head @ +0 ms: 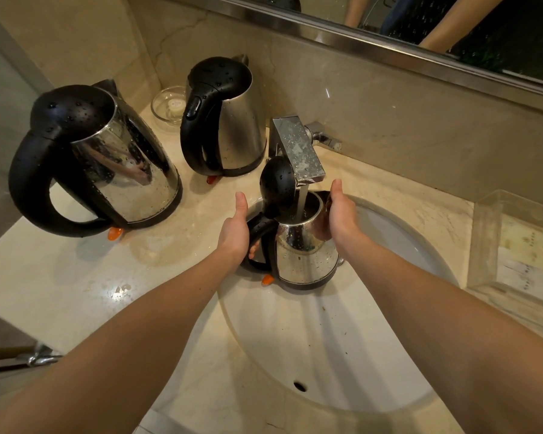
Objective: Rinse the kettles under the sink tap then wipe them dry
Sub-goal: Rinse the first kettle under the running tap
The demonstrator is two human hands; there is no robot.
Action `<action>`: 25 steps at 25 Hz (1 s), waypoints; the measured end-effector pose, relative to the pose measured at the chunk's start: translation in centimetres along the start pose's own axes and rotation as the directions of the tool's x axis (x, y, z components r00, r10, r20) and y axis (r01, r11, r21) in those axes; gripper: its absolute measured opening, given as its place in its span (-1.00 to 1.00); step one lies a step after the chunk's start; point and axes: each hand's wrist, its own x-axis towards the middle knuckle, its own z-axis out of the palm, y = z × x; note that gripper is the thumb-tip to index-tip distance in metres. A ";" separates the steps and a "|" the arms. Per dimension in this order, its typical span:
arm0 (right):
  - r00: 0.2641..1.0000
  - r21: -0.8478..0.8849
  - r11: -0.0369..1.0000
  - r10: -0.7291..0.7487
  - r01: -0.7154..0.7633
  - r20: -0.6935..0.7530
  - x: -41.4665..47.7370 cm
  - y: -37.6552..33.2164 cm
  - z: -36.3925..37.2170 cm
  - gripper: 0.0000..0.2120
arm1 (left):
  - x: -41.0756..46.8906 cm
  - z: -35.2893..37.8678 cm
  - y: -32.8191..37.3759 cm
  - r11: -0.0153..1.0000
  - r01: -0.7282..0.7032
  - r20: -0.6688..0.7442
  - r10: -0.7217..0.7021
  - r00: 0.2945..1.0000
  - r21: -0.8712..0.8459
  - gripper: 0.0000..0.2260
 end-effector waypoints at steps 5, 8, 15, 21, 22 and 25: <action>1.000 -0.010 1.000 -0.011 0.011 -0.002 0.0 -0.1 0.0 -0.39 | -0.1 0.0 0.1 1.000 -0.004 0.006 0.004 1.000 0.001 -0.22; 1.000 -0.015 1.000 -0.019 0.019 -0.013 0.1 0.0 -0.1 -0.42 | -0.1 -0.1 0.0 1.000 -0.005 0.010 0.005 1.000 0.006 -0.20; 1.000 0.003 1.000 0.001 -0.001 -0.011 0.8 0.3 -0.2 -0.44 | -0.1 -0.1 0.0 1.000 0.000 0.014 0.000 1.000 -0.002 -0.24; 1.000 0.031 0.999 0.012 -0.012 0.003 0.7 0.2 -0.1 -0.48 | -0.1 -0.1 0.0 1.000 -0.006 0.014 0.006 1.000 -0.009 -0.26; 1.000 0.037 0.999 0.014 -0.014 -0.001 0.7 0.2 -0.1 -0.50 | -0.1 -0.1 0.0 1.000 -0.004 0.010 0.004 1.000 -0.006 -0.26; 1.000 0.045 0.999 0.016 -0.016 0.005 0.8 0.2 -0.1 -0.47 | 0.0 -0.1 0.0 1.000 -0.003 0.016 0.003 1.000 -0.001 -0.28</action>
